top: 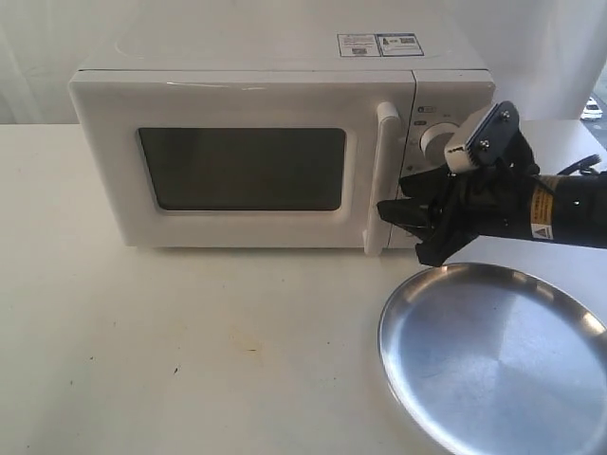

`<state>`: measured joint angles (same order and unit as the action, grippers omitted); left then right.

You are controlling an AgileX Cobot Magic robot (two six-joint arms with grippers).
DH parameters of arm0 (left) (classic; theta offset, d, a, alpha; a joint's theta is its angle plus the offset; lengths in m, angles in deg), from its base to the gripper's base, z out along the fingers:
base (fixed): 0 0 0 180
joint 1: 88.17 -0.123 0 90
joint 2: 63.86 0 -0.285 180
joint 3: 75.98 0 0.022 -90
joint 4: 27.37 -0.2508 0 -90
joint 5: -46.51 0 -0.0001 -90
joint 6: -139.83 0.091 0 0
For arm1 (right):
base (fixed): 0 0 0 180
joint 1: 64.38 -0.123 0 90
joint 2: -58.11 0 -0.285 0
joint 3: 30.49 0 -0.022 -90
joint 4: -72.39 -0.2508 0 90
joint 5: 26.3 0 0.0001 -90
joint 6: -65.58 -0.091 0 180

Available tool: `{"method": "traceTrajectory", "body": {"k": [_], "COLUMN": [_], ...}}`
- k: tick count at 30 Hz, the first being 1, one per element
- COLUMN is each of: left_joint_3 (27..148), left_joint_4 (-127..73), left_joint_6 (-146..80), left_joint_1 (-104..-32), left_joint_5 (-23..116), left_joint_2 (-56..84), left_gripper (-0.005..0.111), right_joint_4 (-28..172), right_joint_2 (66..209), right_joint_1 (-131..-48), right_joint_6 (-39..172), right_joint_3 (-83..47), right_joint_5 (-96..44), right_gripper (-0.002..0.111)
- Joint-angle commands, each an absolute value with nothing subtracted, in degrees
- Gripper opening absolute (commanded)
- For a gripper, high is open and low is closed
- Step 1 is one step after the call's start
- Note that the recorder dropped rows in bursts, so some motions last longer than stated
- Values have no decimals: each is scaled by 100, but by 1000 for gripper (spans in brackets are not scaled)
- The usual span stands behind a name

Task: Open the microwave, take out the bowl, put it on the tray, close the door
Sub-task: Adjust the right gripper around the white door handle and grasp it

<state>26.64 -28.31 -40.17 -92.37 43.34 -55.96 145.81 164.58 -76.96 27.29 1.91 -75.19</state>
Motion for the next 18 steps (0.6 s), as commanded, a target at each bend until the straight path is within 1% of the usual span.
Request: {"method": "traceTrajectory", "body": {"k": [1,5,13,18], "left_joint_3": [2680,2680,2680,2680], "left_joint_4": [-2786,-2786,-2786,-2786], "left_joint_6": [-4017,-4017,-4017,-4017], "left_joint_1": [-9214,-9214,-9214,-9214], "left_joint_5": [4314,4314,4314,4314], "left_joint_2": [-5608,-5608,-5608,-5608], "left_gripper": [0,0,0,0], "right_joint_4": [14279,14204,14354,14809], "right_joint_2": [16876,17011,17157,17157], "right_joint_1": [-7644,-7644,-7644,-7644], "right_joint_6": [2943,2986,2940,2829], "right_joint_3": [-92,-284,-404,-404], "right_joint_5": [-7906,-7968,-8713,-9203], "right_gripper": [46,46,46,41]}}
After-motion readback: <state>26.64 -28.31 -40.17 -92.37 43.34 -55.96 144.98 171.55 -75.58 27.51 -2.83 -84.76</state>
